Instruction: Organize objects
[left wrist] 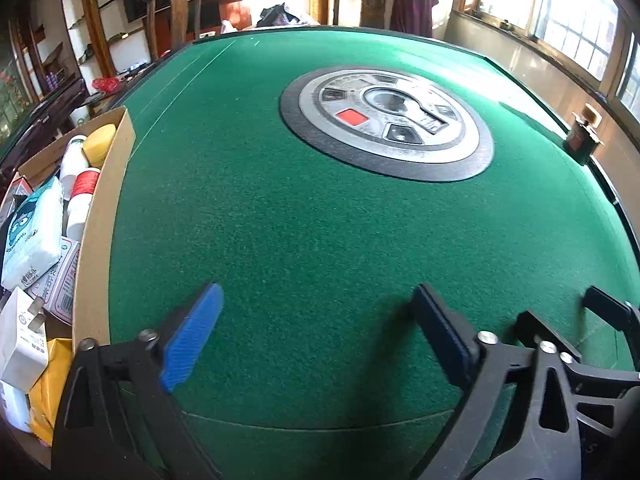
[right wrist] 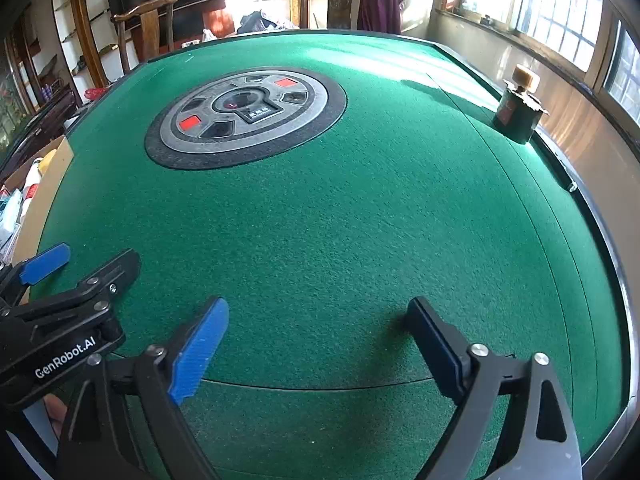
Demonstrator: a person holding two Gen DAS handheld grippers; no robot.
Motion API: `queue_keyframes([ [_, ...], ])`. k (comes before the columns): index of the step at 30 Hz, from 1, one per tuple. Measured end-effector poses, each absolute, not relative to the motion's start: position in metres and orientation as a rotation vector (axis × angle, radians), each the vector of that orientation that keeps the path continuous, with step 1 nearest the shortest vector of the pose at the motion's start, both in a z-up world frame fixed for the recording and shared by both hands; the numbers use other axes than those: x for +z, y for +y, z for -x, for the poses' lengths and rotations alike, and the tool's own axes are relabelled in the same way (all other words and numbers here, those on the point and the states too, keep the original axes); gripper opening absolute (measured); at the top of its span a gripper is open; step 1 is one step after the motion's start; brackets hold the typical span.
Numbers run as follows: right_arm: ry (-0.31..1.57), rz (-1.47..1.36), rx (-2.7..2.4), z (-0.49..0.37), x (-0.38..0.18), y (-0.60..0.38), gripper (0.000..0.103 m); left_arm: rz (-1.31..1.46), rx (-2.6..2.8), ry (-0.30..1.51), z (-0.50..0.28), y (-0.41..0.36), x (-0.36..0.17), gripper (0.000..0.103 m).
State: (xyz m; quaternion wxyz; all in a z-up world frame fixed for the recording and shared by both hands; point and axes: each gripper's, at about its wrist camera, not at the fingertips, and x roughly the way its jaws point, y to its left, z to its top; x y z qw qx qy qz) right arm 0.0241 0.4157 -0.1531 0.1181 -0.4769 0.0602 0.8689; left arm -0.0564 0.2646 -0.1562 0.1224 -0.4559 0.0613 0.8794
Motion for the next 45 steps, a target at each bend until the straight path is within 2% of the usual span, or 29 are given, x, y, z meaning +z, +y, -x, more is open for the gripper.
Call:
queue_keyframes([
  [1,0.188,1.401,2.528,-0.0239,-0.154,0.4182,0.103,1.337,2.568,0.168,0.0573,0.2622,-0.1555,0.102],
  [45,0.176,1.402,2.527,-0.0248,-0.1548,0.4165,0.103,1.332,2.574,0.167,0.0572,0.2618,-0.1522,0.103],
])
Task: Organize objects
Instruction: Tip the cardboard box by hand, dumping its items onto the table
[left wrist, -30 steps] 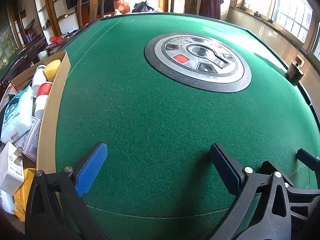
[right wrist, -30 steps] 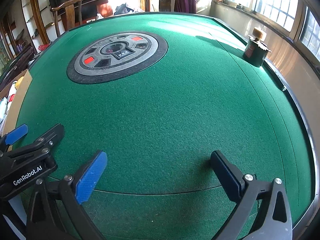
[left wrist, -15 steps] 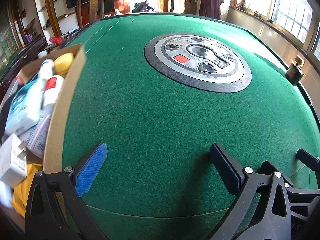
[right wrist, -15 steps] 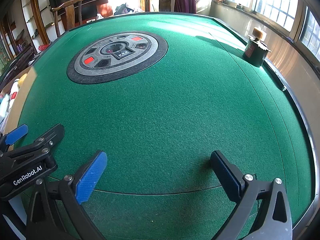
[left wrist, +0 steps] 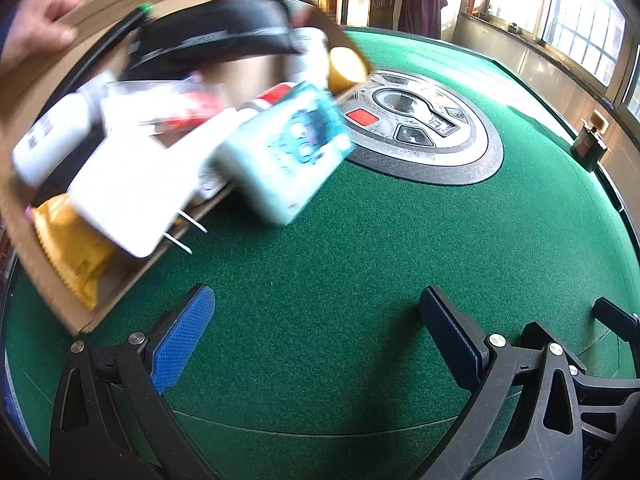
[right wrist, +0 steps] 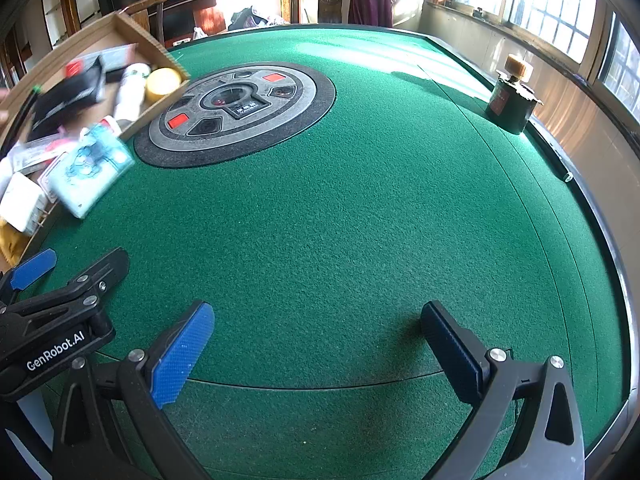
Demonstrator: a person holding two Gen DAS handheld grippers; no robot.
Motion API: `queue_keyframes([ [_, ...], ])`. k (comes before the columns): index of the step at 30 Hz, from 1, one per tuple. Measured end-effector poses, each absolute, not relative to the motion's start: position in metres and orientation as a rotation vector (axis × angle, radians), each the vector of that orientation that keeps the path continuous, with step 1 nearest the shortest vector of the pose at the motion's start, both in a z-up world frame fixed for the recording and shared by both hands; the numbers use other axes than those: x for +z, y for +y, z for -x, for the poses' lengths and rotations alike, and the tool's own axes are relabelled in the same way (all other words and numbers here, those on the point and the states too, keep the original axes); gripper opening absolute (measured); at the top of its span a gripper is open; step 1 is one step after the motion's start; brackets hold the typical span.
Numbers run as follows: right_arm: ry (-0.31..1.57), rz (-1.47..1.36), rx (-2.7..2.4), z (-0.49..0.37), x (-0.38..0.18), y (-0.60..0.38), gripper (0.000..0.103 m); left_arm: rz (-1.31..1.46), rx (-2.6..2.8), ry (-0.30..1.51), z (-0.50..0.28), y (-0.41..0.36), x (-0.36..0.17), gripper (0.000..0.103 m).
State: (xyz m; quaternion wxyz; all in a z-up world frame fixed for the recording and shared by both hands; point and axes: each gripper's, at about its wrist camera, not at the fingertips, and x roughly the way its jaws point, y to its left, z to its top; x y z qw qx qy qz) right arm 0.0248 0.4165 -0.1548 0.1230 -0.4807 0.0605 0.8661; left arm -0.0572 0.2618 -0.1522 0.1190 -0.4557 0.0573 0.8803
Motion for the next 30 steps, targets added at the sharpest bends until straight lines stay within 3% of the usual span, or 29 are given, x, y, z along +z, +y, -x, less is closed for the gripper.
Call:
queue_keyframes([
  [30,0.177,1.402,2.526,-0.025,-0.1552,0.4168,0.103,1.333,2.574,0.168,0.0557,0.2595,-0.1507,0.103],
])
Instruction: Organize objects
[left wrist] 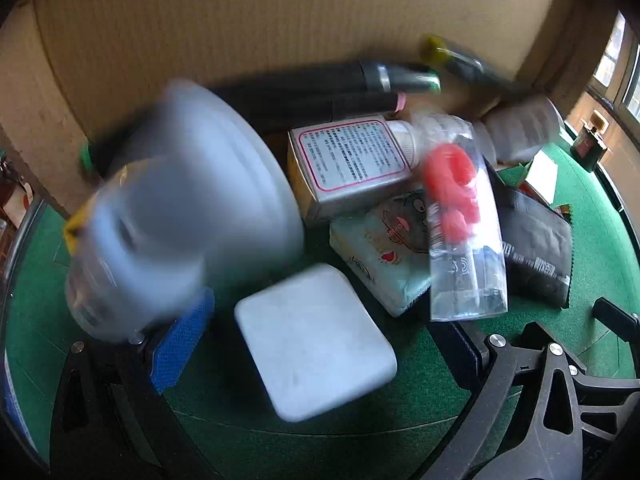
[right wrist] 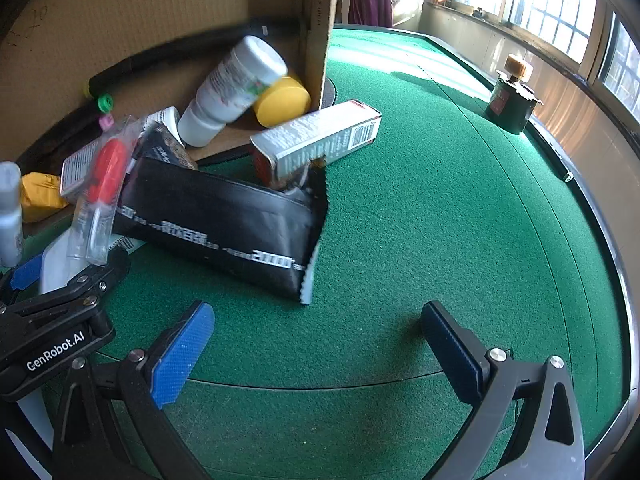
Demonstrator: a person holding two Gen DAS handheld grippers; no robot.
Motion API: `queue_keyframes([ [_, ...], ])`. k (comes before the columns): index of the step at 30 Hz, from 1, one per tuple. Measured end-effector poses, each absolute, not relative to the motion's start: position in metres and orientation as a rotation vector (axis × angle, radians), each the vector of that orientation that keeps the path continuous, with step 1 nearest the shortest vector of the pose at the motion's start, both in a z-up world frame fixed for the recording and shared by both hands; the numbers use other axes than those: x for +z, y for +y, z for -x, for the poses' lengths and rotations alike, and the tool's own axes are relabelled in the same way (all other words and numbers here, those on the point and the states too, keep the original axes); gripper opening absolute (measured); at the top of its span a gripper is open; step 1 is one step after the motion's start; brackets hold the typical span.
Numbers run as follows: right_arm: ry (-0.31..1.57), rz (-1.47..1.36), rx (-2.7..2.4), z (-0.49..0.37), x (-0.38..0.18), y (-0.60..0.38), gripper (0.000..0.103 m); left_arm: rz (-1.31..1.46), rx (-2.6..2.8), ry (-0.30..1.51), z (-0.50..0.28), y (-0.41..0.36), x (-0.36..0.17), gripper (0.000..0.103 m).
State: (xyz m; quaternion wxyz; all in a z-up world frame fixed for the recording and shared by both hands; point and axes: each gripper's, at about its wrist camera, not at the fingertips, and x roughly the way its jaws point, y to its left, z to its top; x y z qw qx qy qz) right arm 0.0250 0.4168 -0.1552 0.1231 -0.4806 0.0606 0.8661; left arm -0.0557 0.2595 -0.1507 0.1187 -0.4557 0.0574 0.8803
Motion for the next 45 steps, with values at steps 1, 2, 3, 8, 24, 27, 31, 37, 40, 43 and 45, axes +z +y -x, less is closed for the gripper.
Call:
queue_keyframes([
  [1,0.177,1.403,2.526,-0.0251,-0.1553,0.4168,0.103,1.333,2.574,0.168,0.0556,0.2594,-0.1506,0.103],
  [2,0.177,1.403,2.526,-0.0252,-0.1555,0.4171,0.103,1.332,2.575,0.168,0.0554,0.2593,-0.1505,0.103],
  [3,0.177,1.404,2.527,-0.0252,-0.1556,0.4171,0.103,1.332,2.575,0.168,0.0553,0.2592,-0.1503,0.103],
  [8,0.175,1.404,2.529,-0.0254,-0.1565,0.4176,0.103,1.333,2.574,0.169,0.0551,0.2594,-0.1501,0.103],
  [24,0.168,1.409,2.536,-0.0254,-0.1572,0.4186,0.103,1.334,2.573,0.169,0.0537,0.26,-0.1488,0.103],
  [27,0.168,1.409,2.536,-0.0254,-0.1572,0.4186,0.103,1.333,2.573,0.169,0.0536,0.26,-0.1484,0.103],
  [31,0.168,1.409,2.536,-0.0254,-0.1572,0.4186,0.103,1.334,2.573,0.169,0.0527,0.2605,-0.1479,0.103],
  [37,0.168,1.409,2.536,-0.0255,-0.1572,0.4185,0.103,1.334,2.573,0.168,0.0542,0.2586,-0.1476,0.103],
  [40,0.169,1.408,2.536,-0.0253,-0.1573,0.4185,0.103,1.334,2.573,0.169,0.0543,0.2586,-0.1476,0.103],
  [43,0.17,1.407,2.533,-0.0243,-0.157,0.4185,0.103,1.334,2.572,0.169,0.0545,0.2588,-0.1476,0.103],
  [45,0.175,1.406,2.531,-0.0247,-0.1571,0.4197,0.103,1.335,2.58,0.172,0.0537,0.2596,-0.1478,0.103],
])
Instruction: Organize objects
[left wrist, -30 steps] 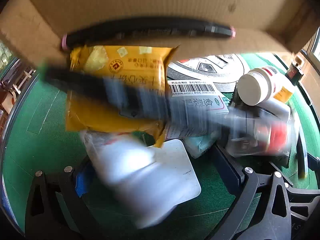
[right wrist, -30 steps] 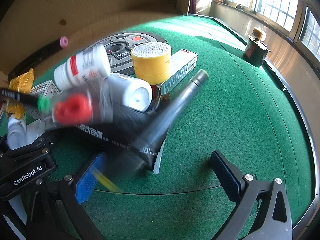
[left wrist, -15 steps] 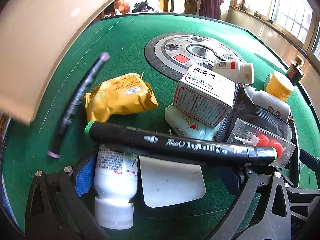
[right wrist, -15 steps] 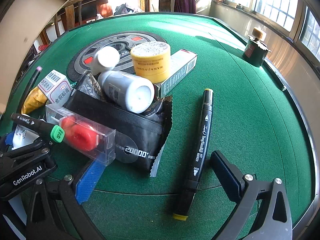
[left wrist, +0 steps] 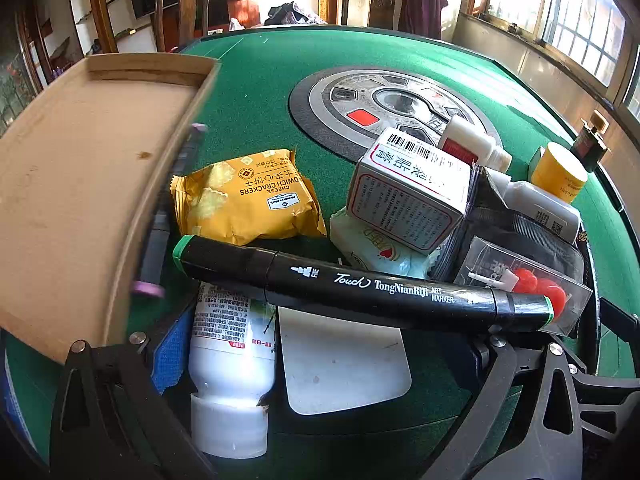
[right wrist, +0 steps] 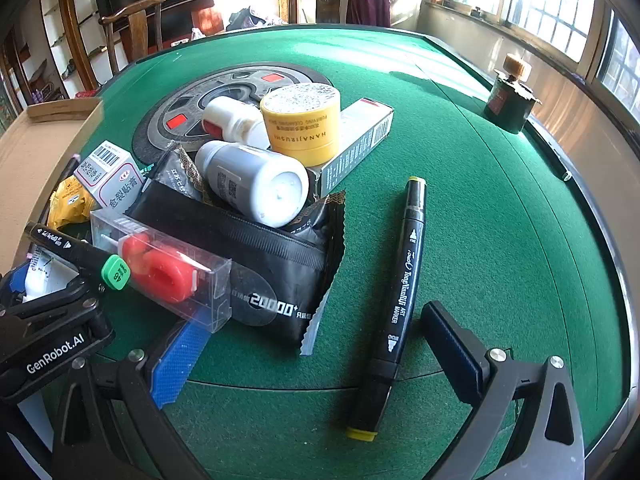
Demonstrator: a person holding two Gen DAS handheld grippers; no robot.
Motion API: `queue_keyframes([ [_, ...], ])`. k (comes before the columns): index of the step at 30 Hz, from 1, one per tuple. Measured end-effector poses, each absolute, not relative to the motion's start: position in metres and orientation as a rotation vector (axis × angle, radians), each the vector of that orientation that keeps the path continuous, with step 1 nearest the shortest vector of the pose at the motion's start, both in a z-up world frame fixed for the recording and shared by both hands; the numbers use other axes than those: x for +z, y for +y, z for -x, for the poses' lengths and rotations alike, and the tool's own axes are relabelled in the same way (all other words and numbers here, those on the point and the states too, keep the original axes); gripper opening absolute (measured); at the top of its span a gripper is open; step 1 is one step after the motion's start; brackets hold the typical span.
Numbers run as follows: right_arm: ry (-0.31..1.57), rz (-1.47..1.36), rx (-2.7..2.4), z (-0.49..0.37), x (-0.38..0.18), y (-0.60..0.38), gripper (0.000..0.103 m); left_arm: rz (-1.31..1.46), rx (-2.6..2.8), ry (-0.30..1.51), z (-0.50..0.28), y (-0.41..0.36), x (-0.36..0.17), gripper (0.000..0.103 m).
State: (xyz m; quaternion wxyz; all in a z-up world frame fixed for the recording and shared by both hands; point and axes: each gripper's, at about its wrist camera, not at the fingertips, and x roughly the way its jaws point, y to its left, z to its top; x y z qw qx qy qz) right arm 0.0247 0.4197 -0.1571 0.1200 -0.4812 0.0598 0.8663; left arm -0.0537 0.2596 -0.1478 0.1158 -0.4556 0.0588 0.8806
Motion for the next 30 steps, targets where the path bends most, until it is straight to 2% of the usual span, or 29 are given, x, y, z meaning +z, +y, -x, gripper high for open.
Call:
queue_keyframes([
  [24,0.16,1.418,2.544,-0.0235,-0.1564,0.4209,0.103,1.334,2.577,0.169,0.0472,0.2534,-0.1495,0.103],
  [30,0.154,1.616,2.49,-0.023,-0.1539,0.4234,0.103,1.334,2.577,0.168,0.0466,0.2557,-0.15,0.103],
])
